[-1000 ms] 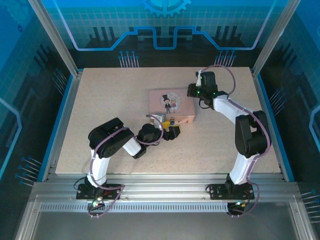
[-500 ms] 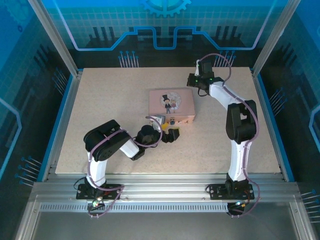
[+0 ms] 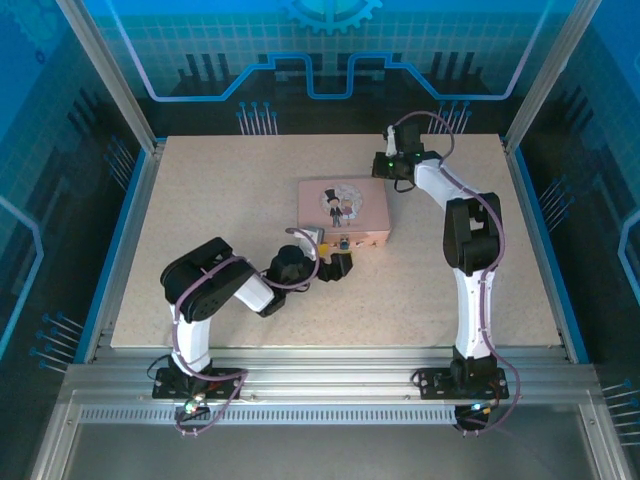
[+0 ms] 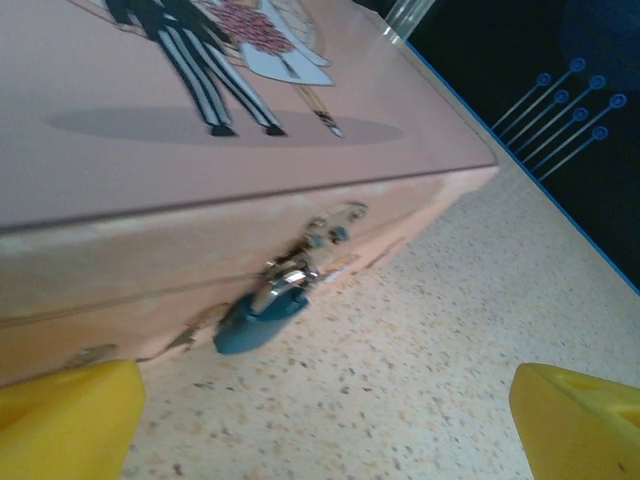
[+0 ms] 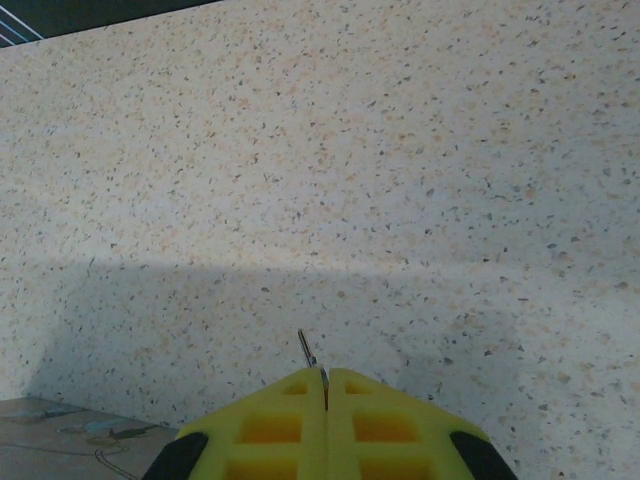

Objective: Unlock a padlock with a key

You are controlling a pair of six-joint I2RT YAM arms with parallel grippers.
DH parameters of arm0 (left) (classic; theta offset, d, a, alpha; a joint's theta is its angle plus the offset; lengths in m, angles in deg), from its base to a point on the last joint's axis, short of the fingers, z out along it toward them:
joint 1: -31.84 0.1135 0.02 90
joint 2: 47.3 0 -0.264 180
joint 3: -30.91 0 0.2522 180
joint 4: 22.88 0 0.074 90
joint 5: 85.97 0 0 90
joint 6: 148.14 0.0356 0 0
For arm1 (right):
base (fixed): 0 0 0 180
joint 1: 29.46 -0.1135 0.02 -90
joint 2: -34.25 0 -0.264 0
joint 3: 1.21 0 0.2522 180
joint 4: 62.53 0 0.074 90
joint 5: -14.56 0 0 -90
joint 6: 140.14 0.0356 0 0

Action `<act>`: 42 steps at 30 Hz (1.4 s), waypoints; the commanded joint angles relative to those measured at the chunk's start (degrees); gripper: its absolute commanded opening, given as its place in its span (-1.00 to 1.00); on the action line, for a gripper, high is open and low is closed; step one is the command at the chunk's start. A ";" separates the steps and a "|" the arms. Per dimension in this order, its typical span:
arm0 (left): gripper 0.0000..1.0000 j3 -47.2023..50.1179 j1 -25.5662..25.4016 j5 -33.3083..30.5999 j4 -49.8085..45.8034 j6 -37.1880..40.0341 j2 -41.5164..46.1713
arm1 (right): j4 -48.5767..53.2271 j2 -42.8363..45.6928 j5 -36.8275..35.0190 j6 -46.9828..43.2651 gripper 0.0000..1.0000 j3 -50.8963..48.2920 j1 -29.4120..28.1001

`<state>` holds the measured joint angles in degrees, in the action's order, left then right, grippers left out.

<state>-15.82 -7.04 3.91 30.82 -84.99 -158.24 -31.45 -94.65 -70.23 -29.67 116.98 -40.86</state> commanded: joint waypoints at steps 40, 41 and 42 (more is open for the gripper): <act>0.88 -5.74 0.30 8.65 -1.23 -1.00 -2.44 | -8.97 7.61 2.17 0.87 -1.00 -15.98 -4.38; 0.87 -5.79 0.37 8.82 -0.92 -1.25 -2.60 | -8.93 7.69 2.17 0.86 -1.00 -16.00 -4.42; 0.87 -5.79 0.46 8.61 -0.69 -1.46 -2.77 | -9.06 7.78 2.17 0.83 -1.00 -16.16 -4.51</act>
<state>-19.64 -6.58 9.79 27.06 -86.52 -159.70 -43.08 -87.77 -70.53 -29.41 102.75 -42.65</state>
